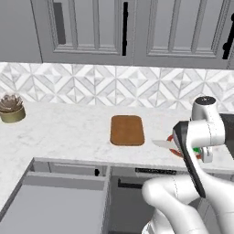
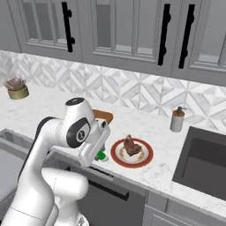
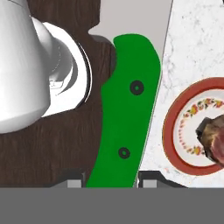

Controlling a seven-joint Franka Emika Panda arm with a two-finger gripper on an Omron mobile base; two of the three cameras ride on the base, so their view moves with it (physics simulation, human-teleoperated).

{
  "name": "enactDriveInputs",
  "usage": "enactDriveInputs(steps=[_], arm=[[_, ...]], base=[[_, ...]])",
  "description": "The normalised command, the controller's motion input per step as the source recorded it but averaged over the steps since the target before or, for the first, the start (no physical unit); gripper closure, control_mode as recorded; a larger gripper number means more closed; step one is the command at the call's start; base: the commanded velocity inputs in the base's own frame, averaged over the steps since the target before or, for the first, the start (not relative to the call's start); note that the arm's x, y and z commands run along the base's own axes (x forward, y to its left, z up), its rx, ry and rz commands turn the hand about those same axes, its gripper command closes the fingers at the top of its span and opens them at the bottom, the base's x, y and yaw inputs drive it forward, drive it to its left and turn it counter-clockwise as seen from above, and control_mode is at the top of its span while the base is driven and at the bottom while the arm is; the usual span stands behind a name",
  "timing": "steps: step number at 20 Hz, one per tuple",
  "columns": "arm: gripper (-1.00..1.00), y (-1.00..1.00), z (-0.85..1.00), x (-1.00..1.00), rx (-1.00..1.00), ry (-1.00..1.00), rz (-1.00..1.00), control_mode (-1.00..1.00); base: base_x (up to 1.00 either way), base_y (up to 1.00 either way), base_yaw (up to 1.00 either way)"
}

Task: Pick up the knife from the drawer and place it on the cutting board. Then place the meat from the plate to the cutting board.

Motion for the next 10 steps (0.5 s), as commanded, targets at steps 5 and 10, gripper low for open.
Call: enactDriveInputs(steps=[5, 10], arm=[[1.0, 0.0, 0.0, 0.0, 0.0, 0.0, 0.0, 1.0], [1.0, 0.0, 0.0, 0.0, 0.0, 0.0, 0.0, 1.0]], base=[[0.66, 0.33, -0.3], [0.61, 0.06, -0.01]])
